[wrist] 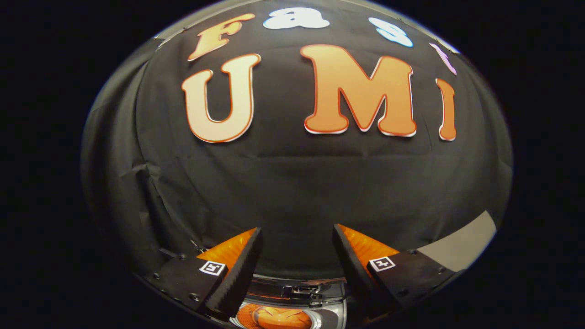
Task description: Put the clothes into the washing machine and then close the washing machine lid.
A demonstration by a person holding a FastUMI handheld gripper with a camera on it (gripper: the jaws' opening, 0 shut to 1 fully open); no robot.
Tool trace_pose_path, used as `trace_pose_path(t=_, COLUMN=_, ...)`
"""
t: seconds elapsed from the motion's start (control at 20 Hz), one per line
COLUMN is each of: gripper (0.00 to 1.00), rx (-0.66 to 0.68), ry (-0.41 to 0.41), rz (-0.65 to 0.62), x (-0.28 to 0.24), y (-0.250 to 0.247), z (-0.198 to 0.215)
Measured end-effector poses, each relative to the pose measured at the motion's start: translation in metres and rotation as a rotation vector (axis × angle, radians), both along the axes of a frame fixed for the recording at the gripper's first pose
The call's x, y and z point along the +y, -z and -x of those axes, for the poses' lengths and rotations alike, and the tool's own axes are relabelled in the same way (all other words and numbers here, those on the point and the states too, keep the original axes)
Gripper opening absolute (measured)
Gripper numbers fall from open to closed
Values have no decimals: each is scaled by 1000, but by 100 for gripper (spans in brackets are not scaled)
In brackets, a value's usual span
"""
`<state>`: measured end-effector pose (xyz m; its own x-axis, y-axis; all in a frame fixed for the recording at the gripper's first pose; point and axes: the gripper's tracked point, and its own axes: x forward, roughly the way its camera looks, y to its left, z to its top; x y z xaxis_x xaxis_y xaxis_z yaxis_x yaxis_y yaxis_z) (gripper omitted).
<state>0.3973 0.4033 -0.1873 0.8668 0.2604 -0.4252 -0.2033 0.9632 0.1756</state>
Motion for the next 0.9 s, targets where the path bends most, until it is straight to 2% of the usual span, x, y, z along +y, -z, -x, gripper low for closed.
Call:
trace_pose_path(t=0.65, gripper=99, rx=186, ry=44, rz=20, x=14, y=85, z=-10)
trace_pose_path(t=0.75, gripper=98, rx=133, ry=21, rz=68, x=16, y=83, z=-13)
trace_pose_path(t=0.9, gripper=97, rx=129, ry=23, rz=32, x=16, y=82, z=-12)
